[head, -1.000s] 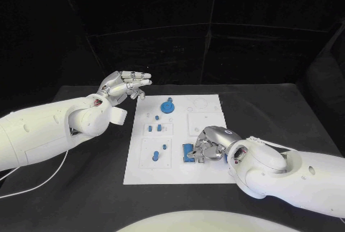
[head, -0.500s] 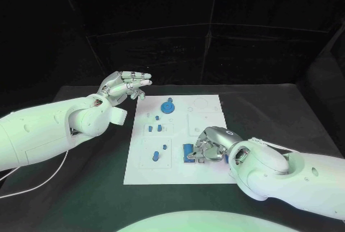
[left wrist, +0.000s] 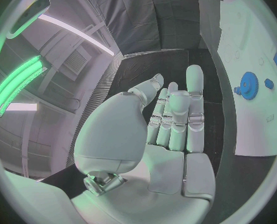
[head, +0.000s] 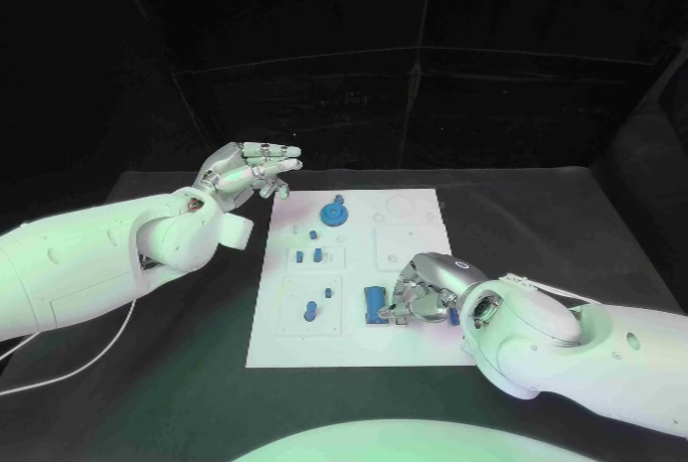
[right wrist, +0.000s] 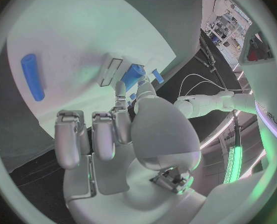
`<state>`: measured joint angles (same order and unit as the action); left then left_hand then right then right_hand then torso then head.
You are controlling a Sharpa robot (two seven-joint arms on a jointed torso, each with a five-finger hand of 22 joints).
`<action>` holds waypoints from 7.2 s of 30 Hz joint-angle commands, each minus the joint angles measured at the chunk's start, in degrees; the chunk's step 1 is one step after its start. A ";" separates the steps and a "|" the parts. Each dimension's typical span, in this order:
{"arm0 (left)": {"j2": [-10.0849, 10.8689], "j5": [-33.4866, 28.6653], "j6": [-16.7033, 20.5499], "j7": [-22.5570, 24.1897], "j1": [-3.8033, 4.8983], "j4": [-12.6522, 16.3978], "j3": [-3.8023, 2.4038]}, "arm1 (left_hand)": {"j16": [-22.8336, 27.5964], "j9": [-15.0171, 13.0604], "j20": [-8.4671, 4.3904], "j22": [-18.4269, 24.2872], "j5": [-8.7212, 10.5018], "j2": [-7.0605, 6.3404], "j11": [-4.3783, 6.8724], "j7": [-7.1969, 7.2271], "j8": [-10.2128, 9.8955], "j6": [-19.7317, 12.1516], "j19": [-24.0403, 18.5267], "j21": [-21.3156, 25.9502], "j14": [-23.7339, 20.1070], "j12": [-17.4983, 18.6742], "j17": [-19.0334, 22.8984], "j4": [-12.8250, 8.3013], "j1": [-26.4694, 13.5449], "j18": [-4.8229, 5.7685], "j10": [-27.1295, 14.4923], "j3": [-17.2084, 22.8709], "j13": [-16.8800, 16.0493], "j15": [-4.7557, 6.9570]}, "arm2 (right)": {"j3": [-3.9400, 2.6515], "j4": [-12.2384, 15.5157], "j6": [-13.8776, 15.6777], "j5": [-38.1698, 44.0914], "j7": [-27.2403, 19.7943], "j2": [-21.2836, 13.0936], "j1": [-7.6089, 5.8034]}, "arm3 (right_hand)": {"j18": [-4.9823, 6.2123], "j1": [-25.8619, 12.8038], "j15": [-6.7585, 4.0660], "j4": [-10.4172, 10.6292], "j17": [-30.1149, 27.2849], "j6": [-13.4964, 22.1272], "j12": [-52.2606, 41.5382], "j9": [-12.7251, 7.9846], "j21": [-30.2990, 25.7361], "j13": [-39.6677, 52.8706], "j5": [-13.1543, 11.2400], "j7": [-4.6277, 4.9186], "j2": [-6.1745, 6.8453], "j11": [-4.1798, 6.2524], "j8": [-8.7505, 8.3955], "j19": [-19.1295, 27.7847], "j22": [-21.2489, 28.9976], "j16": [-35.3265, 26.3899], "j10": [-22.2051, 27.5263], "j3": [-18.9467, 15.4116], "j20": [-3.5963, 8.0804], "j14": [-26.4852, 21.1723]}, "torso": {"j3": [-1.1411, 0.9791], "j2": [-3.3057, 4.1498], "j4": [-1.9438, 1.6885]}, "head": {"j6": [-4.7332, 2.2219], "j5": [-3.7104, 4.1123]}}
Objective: Assemble the parts on the task board
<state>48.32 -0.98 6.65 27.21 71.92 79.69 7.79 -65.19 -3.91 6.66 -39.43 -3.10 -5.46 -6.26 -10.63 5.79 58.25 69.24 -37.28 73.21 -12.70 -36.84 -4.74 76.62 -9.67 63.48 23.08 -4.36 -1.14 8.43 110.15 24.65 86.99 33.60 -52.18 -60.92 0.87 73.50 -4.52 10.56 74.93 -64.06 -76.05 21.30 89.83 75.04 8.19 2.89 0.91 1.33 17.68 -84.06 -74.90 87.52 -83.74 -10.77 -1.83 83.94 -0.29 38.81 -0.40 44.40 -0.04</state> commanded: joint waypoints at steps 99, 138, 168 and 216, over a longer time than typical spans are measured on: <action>0.13 -0.16 -0.93 0.24 -0.02 0.47 0.74 | 0.18 0.05 0.15 0.16 0.11 0.53 -0.03 -0.07 0.42 -0.56 -0.24 0.33 -0.61 -0.51 0.21 -0.02 0.04 -0.80 -0.57 -0.53 0.11 -0.07 | 0.05 -2.30 -11.66 7.36 -0.44 -8.94 0.21 | -0.87 12.23 0.24 -6.00 8.23 0.37 4.01 -2.45 0.17 0.92 4.00 1.07 -5.59 -0.78 -7.34 -5.94 -15.10 -1.74 1.97 0.89 -0.24 4.62 | 0.06 -0.04 0.19 | -0.24 2.01; 0.48 -0.15 -0.80 0.35 -0.05 0.94 0.76 | 0.18 0.05 0.15 0.16 0.11 0.53 -0.03 -0.07 0.42 -0.56 -0.24 0.33 -0.61 -0.51 0.21 -0.02 0.04 -0.80 -0.57 -0.53 0.11 -0.07 | -0.02 2.17 4.93 1.46 0.61 -6.50 0.18 | -0.87 2.99 0.01 -2.59 9.59 -1.50 3.61 -2.02 0.17 1.92 17.92 0.78 3.95 -0.50 -9.08 -5.94 -15.10 -1.05 0.93 20.90 0.02 4.93 | 0.11 -0.06 0.13 | 0.03 1.53; 0.45 -0.15 -0.81 0.26 -0.01 1.35 0.76 | 0.18 0.05 0.15 0.16 0.11 0.53 -0.03 -0.07 0.42 -0.56 -0.24 0.33 -0.61 -0.51 0.21 -0.02 0.04 -0.80 -0.57 -0.53 0.11 -0.07 | -0.02 -1.19 -3.32 -3.14 1.59 -1.64 0.18 | -0.87 -1.51 -0.71 0.22 10.66 -3.82 2.03 -0.51 0.17 3.13 19.84 -0.44 4.09 0.46 -7.51 -5.94 -15.10 -0.35 -0.52 20.68 0.60 5.16 | 0.08 -0.08 0.19 | 0.48 1.49; 0.50 -0.15 -0.84 0.25 -0.01 0.93 0.76 | 0.18 0.05 0.15 0.16 0.11 0.53 -0.03 -0.07 0.42 -0.56 -0.24 0.33 -0.61 -0.51 0.21 -0.02 0.04 -0.80 -0.57 -0.53 0.11 -0.07 | -0.03 0.05 -1.98 -3.85 -1.70 -3.55 0.17 | -0.87 -1.85 -0.74 1.99 10.13 -2.68 1.86 3.66 0.17 4.23 4.51 -0.45 3.97 0.41 -5.04 -5.94 -15.10 -0.81 -0.73 8.83 0.73 5.02 | 0.04 -0.09 0.15 | 0.33 1.80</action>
<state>48.88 -0.98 6.36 27.17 71.83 80.65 8.59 -65.19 -3.91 6.66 -39.35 -3.10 -5.46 -6.26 -10.84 6.00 58.04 69.24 -37.28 73.00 -13.04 -36.72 -4.74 76.63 -9.67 63.47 22.77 -4.34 -1.34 8.41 109.92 22.61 83.73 33.77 -55.67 -60.68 0.87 71.11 -5.24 12.54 74.90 -67.11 -74.54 24.91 89.83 74.92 13.06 2.46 4.73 1.85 12.60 -84.06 -74.90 86.87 -83.82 -1.72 -1.23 84.04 -0.25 38.67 -0.18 44.75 1.79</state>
